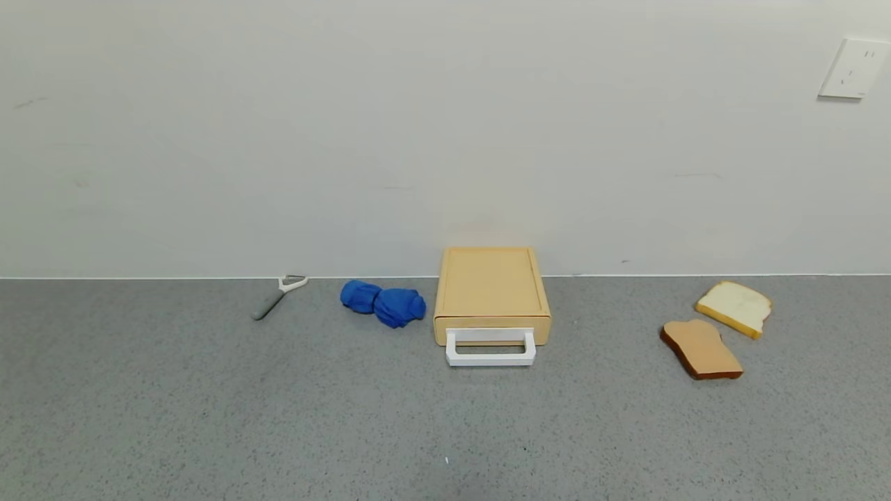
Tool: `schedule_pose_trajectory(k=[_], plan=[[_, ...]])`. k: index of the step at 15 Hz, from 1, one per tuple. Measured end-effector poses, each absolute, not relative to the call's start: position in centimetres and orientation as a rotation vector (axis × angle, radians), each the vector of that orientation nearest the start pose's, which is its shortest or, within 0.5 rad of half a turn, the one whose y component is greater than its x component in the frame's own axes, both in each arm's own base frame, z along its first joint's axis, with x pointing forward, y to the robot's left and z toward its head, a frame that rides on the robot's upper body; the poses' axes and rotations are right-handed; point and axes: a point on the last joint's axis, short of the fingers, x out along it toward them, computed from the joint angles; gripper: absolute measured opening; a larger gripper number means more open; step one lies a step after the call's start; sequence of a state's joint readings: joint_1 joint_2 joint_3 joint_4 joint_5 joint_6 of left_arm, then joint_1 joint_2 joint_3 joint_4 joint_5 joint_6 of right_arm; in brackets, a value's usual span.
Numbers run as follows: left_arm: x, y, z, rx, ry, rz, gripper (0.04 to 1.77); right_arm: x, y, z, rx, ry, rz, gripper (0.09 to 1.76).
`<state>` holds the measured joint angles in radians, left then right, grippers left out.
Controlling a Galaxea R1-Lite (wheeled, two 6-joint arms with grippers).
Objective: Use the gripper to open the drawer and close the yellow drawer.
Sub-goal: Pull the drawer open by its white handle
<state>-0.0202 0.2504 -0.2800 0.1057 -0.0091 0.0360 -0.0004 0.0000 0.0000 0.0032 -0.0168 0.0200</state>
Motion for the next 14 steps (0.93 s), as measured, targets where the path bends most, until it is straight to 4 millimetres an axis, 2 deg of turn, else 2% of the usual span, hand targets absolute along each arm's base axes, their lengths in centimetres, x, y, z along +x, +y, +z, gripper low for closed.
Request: schedule_pose_trajectory(k=[2, 7, 10, 14], plan=[[0.2, 0.0, 17.2, 0.043, 0.14, -0.043, 1.72, -2.3, 0.0, 7.5, 0.02, 0.003, -0.017, 1.7], [6.9, -0.3, 23.1, 0.111, 0.353, -0.094, 1.72, -2.3, 0.0, 7.5, 0.02, 0.003, -0.017, 1.7], [11.3, -0.7, 24.9, 0.148, 0.483, -0.186, 1.72, -2.3, 0.0, 7.5, 0.02, 0.003, -0.017, 1.7], [17.0, -1.5, 25.7, 0.14, 0.572, -0.323, 1.72, -2.3, 0.0, 7.5, 0.02, 0.003, -0.017, 1.7]])
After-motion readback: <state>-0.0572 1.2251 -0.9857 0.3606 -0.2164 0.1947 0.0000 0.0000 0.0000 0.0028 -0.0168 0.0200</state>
